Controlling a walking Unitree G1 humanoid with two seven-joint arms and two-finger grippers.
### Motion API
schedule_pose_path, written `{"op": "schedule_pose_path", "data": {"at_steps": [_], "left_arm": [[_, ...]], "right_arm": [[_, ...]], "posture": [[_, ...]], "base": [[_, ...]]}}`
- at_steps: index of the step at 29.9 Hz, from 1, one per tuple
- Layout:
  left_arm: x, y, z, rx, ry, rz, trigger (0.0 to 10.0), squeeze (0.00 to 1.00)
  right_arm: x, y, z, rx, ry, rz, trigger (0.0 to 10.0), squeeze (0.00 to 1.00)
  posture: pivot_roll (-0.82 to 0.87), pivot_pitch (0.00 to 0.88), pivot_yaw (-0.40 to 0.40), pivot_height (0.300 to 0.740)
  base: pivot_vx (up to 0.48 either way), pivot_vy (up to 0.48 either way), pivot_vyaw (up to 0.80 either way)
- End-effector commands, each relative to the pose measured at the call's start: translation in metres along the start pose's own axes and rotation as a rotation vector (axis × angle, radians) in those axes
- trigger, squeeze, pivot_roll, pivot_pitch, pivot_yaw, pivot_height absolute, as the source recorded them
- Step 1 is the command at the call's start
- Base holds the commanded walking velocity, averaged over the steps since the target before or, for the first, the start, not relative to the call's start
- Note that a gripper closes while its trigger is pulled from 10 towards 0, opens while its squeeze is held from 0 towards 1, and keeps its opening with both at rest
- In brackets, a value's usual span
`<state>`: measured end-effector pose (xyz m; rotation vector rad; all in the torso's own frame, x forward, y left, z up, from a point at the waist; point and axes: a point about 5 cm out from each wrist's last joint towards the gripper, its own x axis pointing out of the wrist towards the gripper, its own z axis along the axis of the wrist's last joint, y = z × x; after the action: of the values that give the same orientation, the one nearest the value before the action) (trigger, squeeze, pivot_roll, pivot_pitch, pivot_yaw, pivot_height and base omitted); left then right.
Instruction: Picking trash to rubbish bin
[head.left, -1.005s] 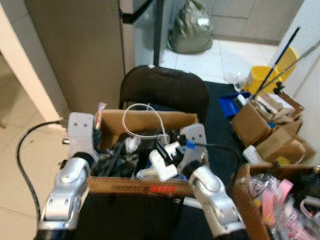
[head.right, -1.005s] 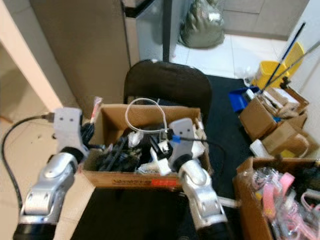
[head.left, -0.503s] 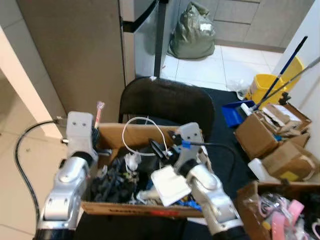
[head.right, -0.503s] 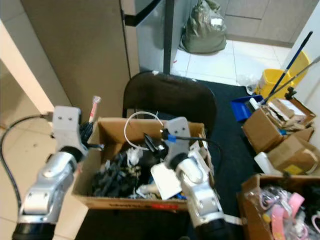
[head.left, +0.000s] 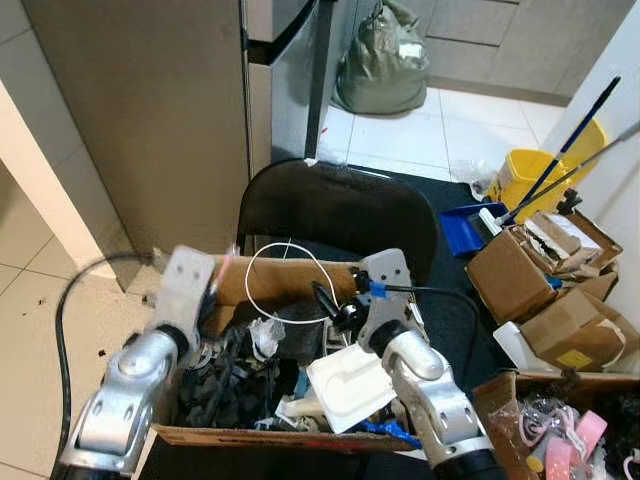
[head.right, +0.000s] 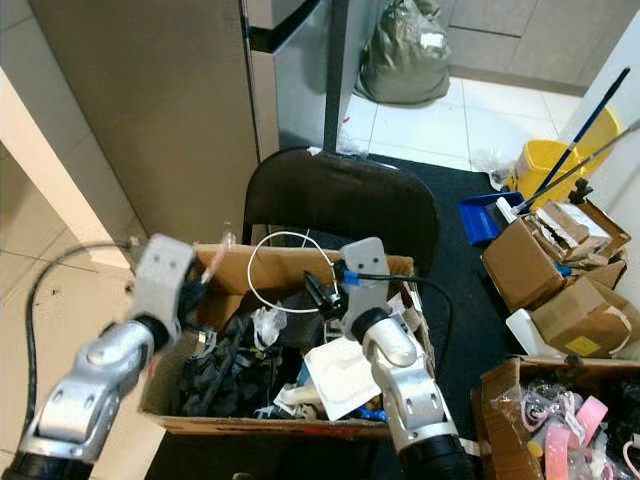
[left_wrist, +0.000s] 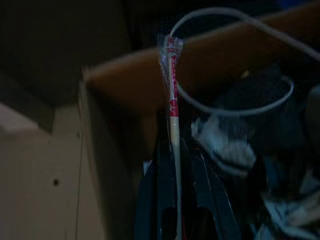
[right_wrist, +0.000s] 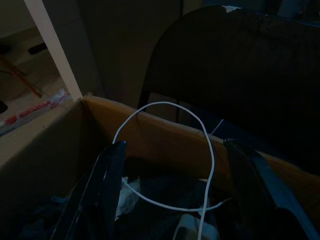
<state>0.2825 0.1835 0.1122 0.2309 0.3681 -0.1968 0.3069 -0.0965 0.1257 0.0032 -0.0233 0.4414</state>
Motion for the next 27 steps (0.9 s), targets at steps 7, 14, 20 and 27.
{"op": "schedule_pose_path", "data": {"at_steps": [7,14,20,27], "left_arm": [[-0.002,-0.001,-0.009,-0.042,0.093,-0.005,10.0,0.00],[-0.003,0.004,-0.011,-0.071,0.115,0.031,10.0,1.00],[-0.002,0.009,-0.006,-0.055,0.101,0.070,10.0,1.00],[0.000,0.017,0.015,-0.005,-0.035,0.152,10.0,0.00]], "right_arm": [[-0.002,0.003,-0.007,0.015,0.035,0.031,10.0,0.00],[-0.002,0.002,-0.007,0.013,0.035,0.029,10.0,0.00],[-0.005,0.007,-0.002,0.052,0.001,0.096,10.0,0.00],[-0.005,-0.004,-0.007,0.004,0.041,0.044,10.0,0.00]], "posture": [[0.04,0.139,-0.025,0.740],[0.03,0.142,-0.024,0.740],[0.03,0.126,-0.019,0.740],[0.03,0.112,-0.018,0.740]], "base": [[0.000,0.000,0.00],[0.000,0.000,0.00],[0.000,0.000,0.00],[0.000,0.000,0.00]]}}
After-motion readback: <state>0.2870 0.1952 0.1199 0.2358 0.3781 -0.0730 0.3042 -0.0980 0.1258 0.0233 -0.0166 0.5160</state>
